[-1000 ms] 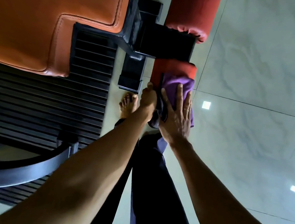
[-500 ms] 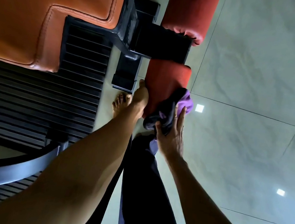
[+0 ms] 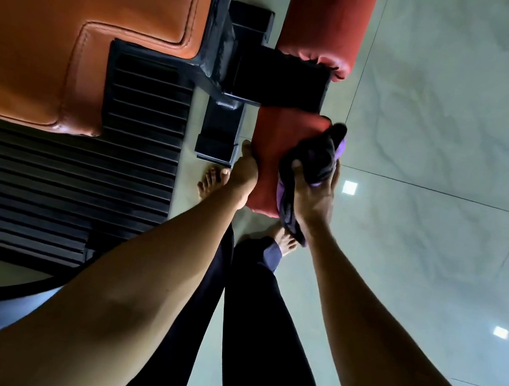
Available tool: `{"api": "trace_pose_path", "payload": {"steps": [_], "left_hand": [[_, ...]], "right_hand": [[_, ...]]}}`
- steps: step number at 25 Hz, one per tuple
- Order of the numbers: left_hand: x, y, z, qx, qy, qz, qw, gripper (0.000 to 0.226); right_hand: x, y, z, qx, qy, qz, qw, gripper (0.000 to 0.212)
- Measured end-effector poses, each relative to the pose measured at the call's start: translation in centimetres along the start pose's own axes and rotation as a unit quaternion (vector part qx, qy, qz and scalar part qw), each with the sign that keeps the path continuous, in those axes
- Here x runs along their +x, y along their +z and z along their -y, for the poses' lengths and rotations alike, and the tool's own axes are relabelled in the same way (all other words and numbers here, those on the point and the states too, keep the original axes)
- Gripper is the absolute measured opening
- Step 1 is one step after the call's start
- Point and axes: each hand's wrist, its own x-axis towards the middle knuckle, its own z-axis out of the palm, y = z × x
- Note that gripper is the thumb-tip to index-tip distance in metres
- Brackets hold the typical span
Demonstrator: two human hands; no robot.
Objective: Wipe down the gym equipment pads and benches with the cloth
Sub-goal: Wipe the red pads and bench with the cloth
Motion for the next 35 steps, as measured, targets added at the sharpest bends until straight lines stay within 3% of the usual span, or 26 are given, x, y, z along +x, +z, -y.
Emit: {"api": "trace_pose_path", "payload": {"steps": [1, 3, 5, 7, 9, 11, 14, 17, 24, 26, 28, 31, 35], "left_hand": [[-1.1, 0.2, -0.4, 0.028, -0.001, -0.007, 1.000, 0.082], [-2.7, 0.5, -1.1, 0.045, 0.021, -0.017, 0.999, 0.071], [-3.7, 0.4, -0.9, 0.033, 0.024, -0.018, 0.999, 0.059], [-4.2, 0.2, -0.4, 0.021, 0.038, 0.031, 0.999, 0.071], [-3.9, 0.1, -0.1, 0.010, 0.033, 0.024, 0.999, 0.076], [-5.7, -0.2, -1.4, 0.067, 0.024, -0.006, 0.997, 0.061], [-11.1, -0.6, -3.4, 0.122, 0.038, 0.024, 0.992, 0.058], [-8.5, -0.8, -1.8, 0.095, 0.037, 0.018, 0.995, 0.054], [-7.4, -0.7, -2.3, 0.116, 0.082, 0.041, 0.989, 0.075], [0.0, -0.6, -0.1, 0.099, 0.091, 0.028, 0.990, 0.094], [1.4, 0.4, -1.1, 0.112, 0.085, 0.000, 0.990, 0.103], [-5.9, 2.7, -7.2, 0.128, 0.118, -0.025, 0.985, 0.069], [-7.3, 4.6, -11.7, 0.119, 0.140, -0.059, 0.981, 0.055]], "right_hand": [[-0.9, 0.3, -0.6, 0.037, 0.047, -0.011, 0.998, 0.103], [-3.9, 0.7, -1.5, 0.013, 0.054, -0.004, 0.998, 0.100], [-6.6, 1.0, -1.2, -0.076, -0.042, 0.022, 0.996, 0.091], [-6.2, 1.4, 0.4, -0.184, -0.159, 0.041, 0.969, 0.084], [-3.2, 1.1, 3.0, -0.224, -0.204, 0.039, 0.952, 0.075], [-0.4, 0.0, 4.4, -0.216, -0.194, 0.049, 0.956, 0.073], [-0.8, -1.8, 3.8, -0.207, -0.192, 0.057, 0.958, 0.075], [-3.5, -3.1, 4.0, -0.211, -0.149, 0.079, 0.963, 0.077], [-5.9, -7.8, 7.8, -0.191, -0.094, 0.101, 0.972, 0.075], [-5.1, -8.7, 8.7, -0.191, -0.096, 0.097, 0.972, 0.077], [-3.9, -9.3, 9.3, -0.193, -0.090, 0.094, 0.973, 0.077], [-1.5, -9.8, 10.4, -0.186, -0.090, 0.093, 0.974, 0.076], [1.8, -10.2, 12.1, -0.186, -0.104, 0.086, 0.973, 0.070]]}}
